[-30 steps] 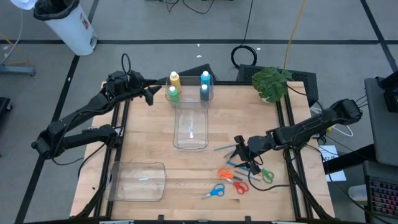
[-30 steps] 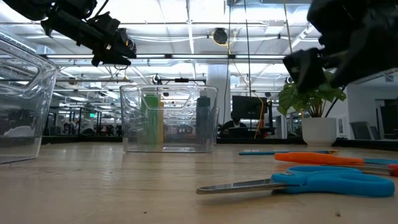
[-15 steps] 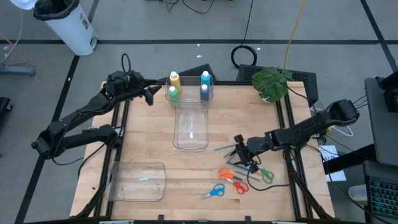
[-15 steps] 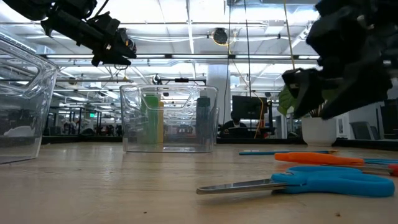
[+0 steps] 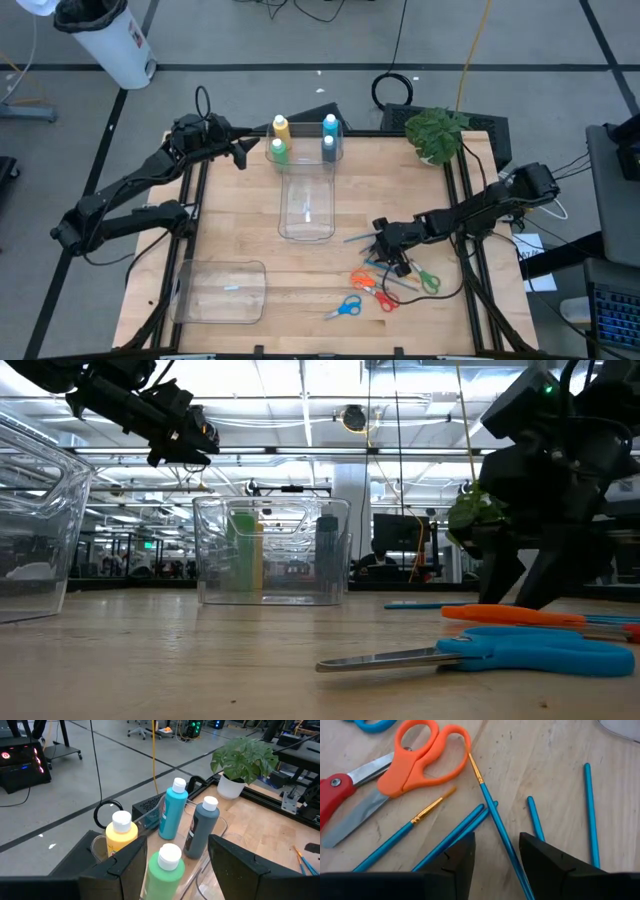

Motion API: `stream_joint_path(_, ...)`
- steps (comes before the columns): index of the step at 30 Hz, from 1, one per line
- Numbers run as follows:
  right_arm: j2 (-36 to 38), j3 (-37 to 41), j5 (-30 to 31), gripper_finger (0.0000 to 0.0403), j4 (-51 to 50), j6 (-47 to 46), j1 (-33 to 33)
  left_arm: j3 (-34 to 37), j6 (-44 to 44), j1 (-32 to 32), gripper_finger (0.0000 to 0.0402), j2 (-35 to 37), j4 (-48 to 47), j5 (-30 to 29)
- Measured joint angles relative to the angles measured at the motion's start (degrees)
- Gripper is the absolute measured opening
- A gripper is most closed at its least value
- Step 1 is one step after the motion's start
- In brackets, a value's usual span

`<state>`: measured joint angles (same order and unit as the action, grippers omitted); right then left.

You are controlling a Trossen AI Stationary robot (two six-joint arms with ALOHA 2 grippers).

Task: Pick & Place Paint Supplies
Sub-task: Put the blue paintbrush into the middle transparent bin

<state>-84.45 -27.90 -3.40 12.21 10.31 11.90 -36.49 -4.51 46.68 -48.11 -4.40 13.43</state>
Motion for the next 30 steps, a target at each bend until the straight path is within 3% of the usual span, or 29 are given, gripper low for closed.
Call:
stream_joint_path(20,1.44,0.07,0.5,0.001,-4.0,-0.83,-0.83,0.0,-0.01,0.02,0.0214,0.0,0.0,0.0)
stream_joint_path(30,6.33,0.24,1.33,0.0005,-3.71,-5.02,-0.4,0.0,-0.01,0.0,0.0214,0.01,0.0,0.0)
